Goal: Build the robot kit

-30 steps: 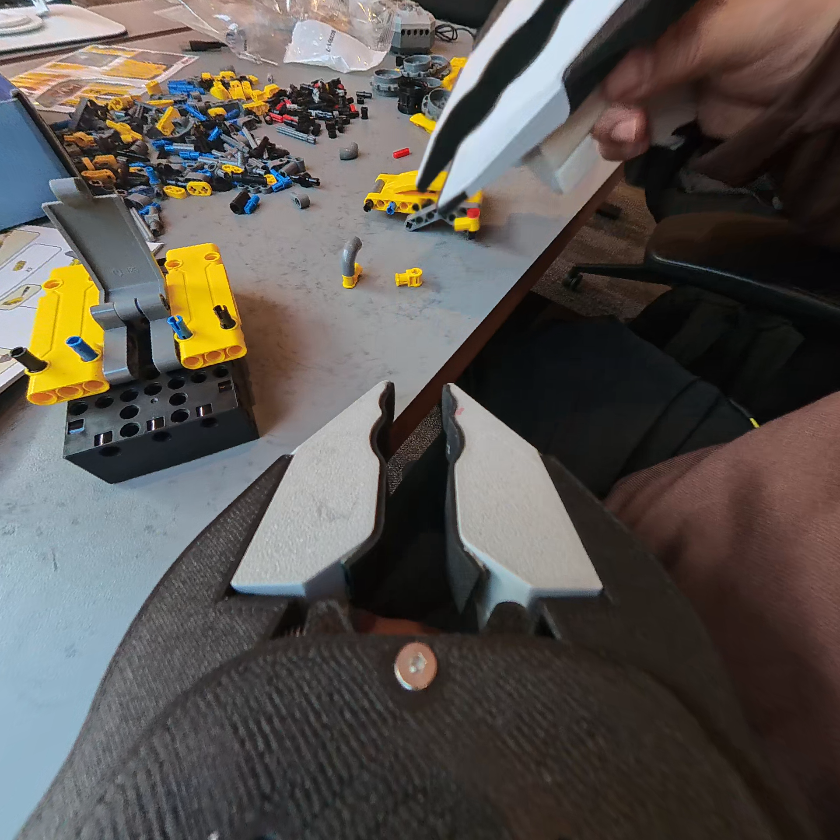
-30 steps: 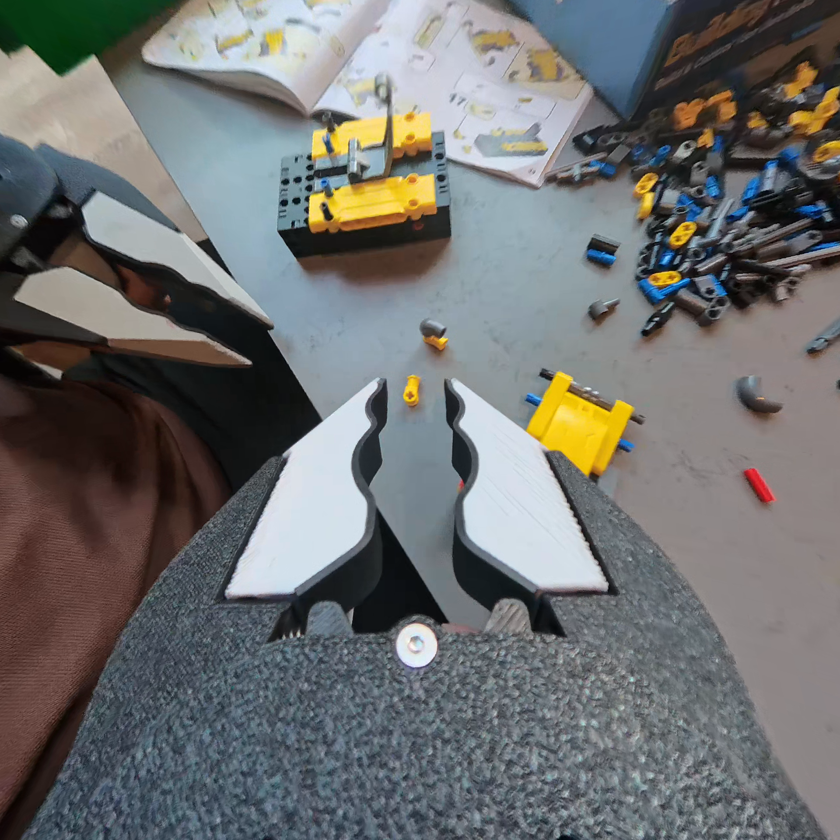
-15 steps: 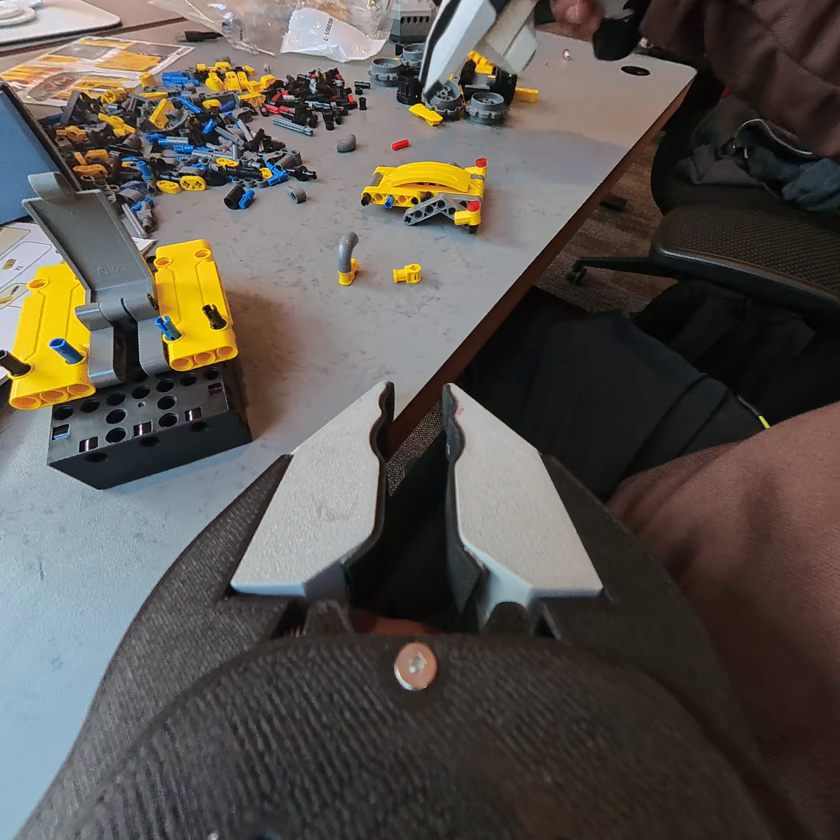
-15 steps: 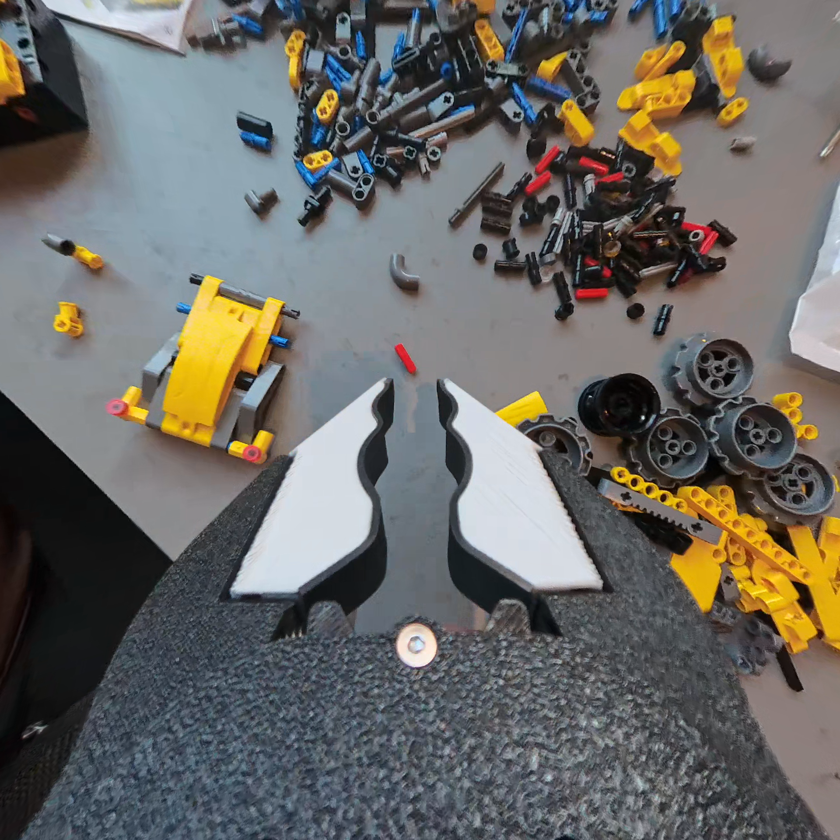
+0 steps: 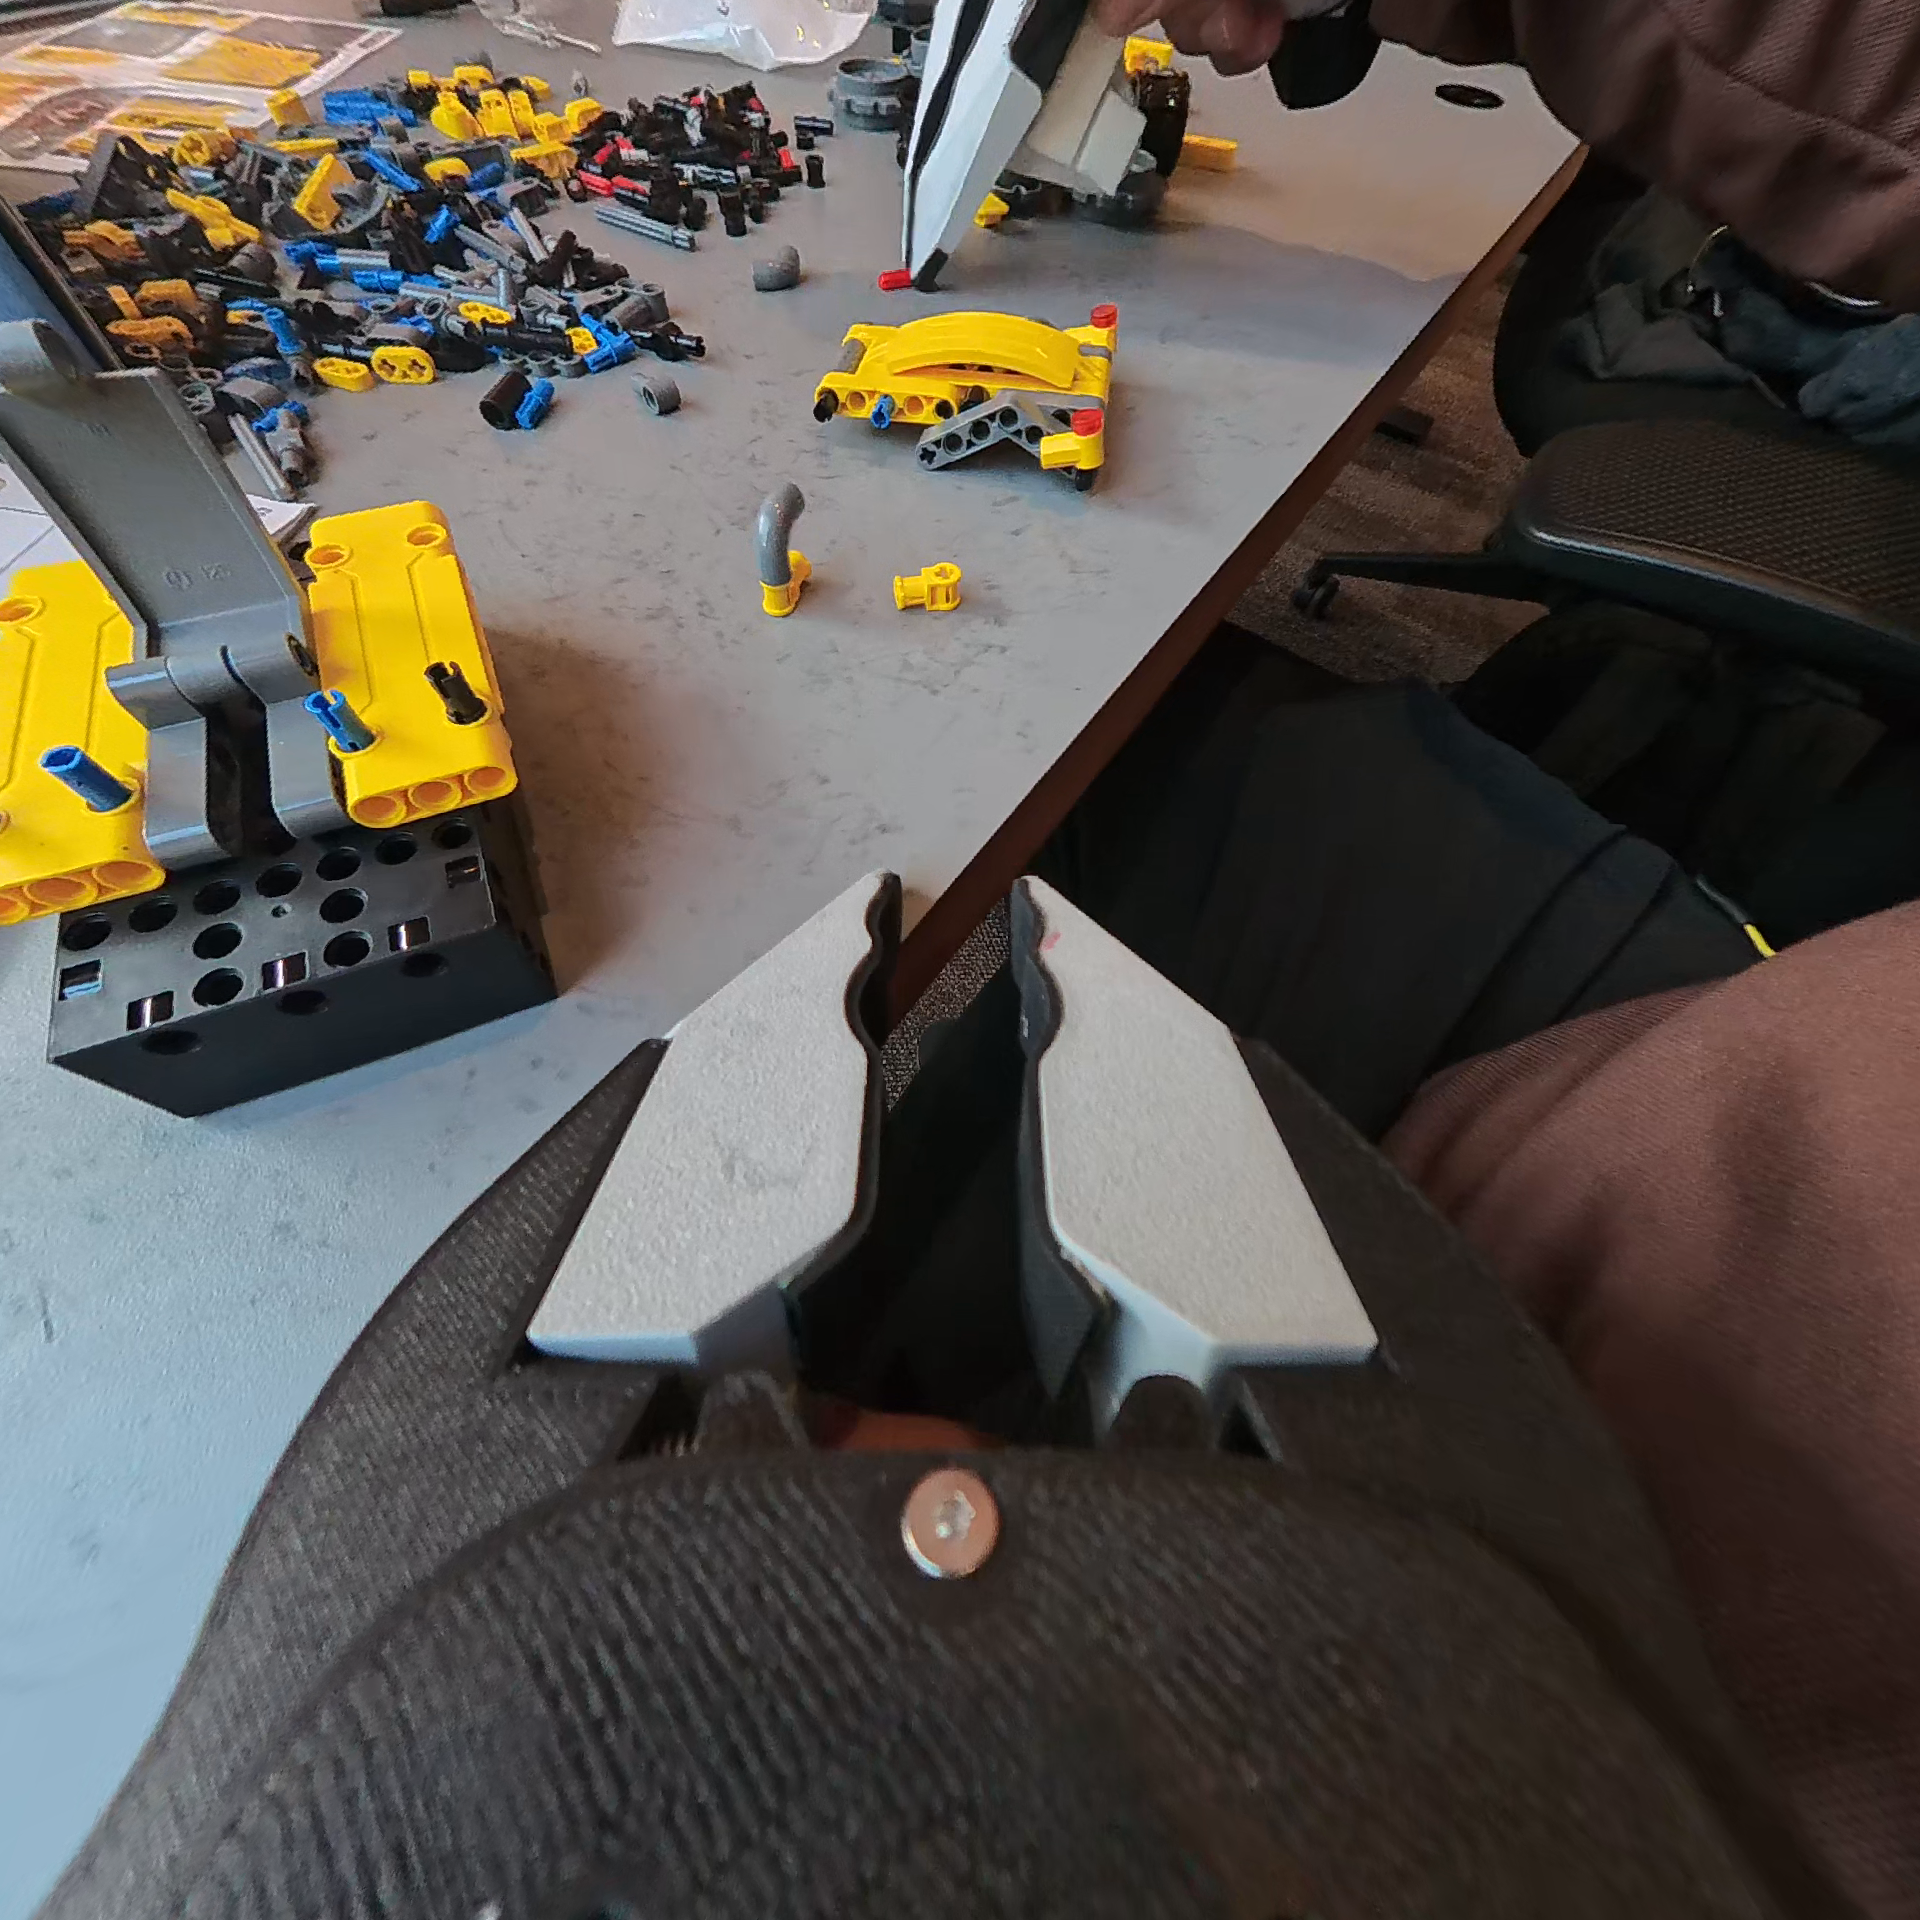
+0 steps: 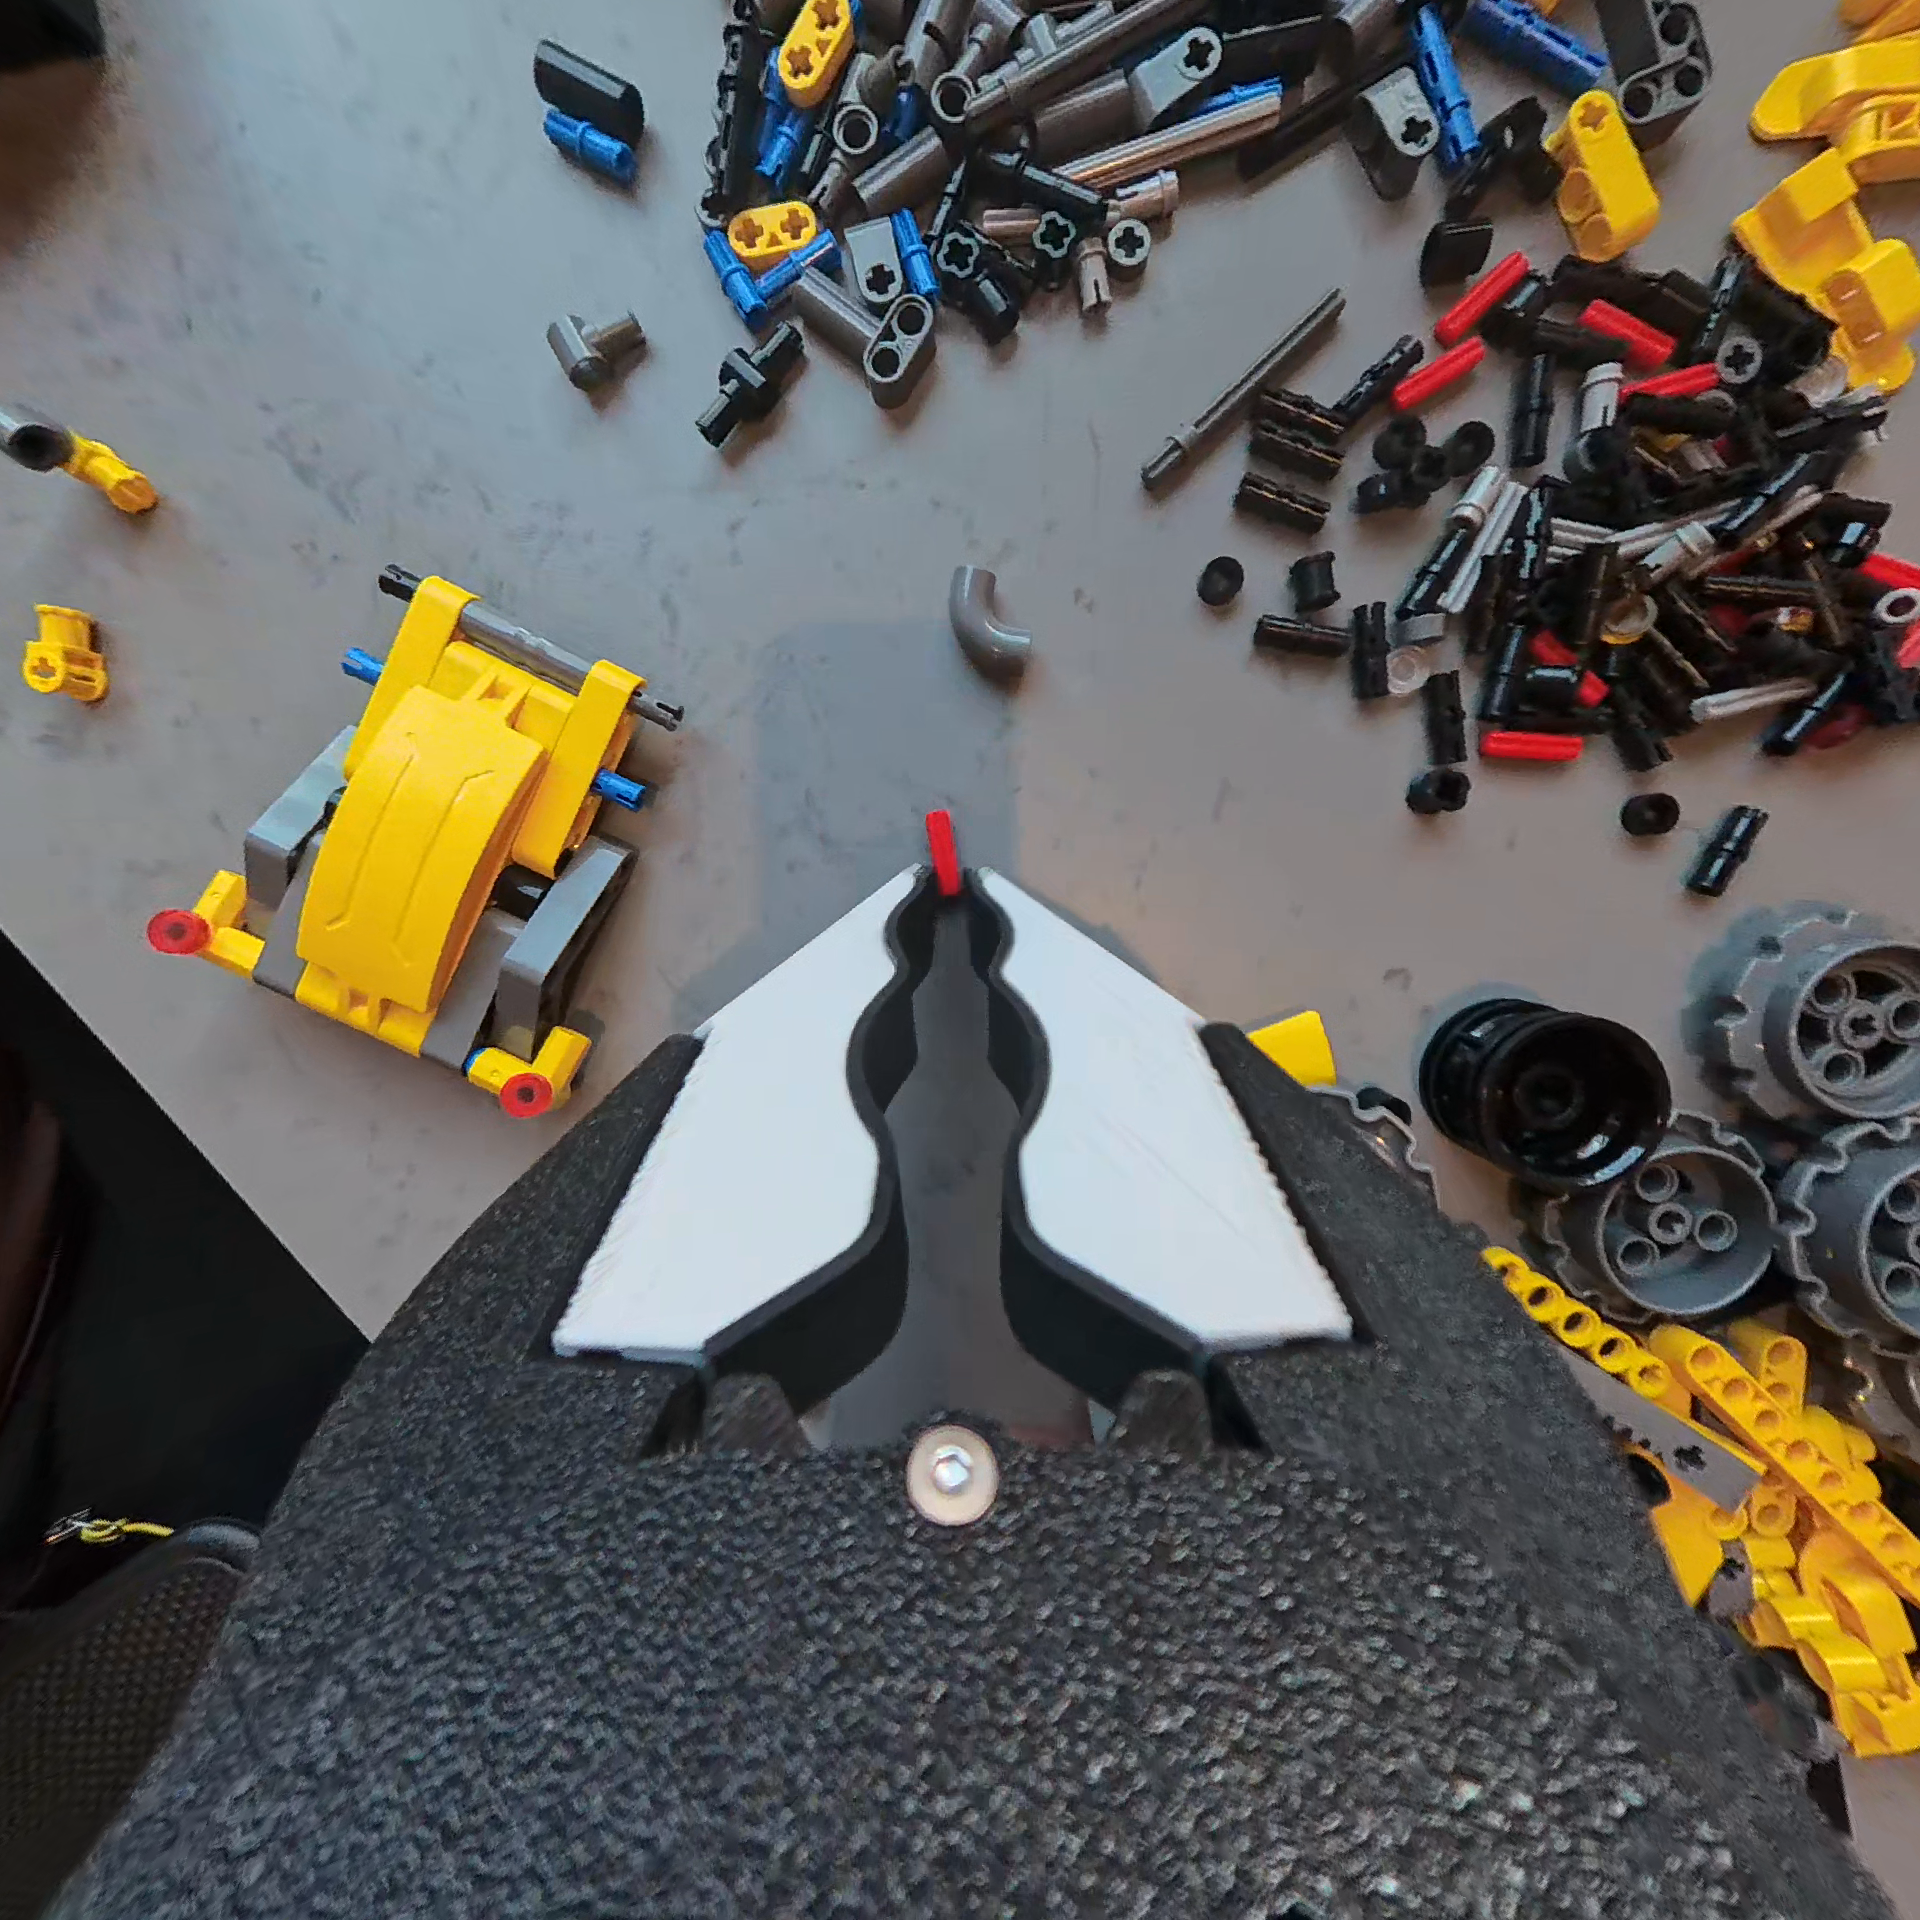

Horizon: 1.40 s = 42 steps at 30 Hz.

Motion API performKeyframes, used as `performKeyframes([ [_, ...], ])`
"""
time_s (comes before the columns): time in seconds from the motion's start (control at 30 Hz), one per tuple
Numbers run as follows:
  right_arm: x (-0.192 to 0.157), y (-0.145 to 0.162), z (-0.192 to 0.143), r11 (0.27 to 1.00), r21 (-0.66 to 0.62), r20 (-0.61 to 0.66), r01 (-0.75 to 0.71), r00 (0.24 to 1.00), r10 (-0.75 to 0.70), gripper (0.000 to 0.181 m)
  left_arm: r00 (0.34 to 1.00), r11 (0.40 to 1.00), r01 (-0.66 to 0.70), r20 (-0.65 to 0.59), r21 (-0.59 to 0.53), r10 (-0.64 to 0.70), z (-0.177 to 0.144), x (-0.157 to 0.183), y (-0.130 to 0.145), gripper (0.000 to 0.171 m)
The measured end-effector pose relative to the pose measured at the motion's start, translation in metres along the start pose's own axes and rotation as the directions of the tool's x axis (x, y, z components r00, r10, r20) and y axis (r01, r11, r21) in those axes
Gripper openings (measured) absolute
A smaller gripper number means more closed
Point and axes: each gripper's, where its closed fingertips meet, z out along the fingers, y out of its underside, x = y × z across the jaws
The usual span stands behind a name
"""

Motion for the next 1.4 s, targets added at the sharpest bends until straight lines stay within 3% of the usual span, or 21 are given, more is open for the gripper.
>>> performKeyframes([
  [0.37,-0.018,-0.007,-0.005,0.997,0.075,0.078,-0.037,0.996,0.031,0.004,0.999,1.0,-0.031,0.01,-0.008,0.031,-0.001,0.002,0.001,0.018],
  [0.7,-0.081,-0.041,-0.035,0.975,0.221,0.168,0.019,0.984,-0.058,0.004,0.995,0.995,-0.09,0.039,0.036,0.088,-0.006,-0.003,-0.023,0.019],
  [1.03,-0.137,-0.054,-0.022,0.962,0.265,0.268,0.068,0.953,-0.141,0.004,0.976,0.981,-0.193,0.106,0.018,0.191,0.0,-0.015,-0.039,0.018],
  [1.4,-0.164,-0.055,-0.015,0.954,0.287,0.304,0.089,0.936,-0.179,0.004,0.944,0.954,-0.3,0.143,-0.014,0.298,0.014,-0.021,-0.047,0.018],
])
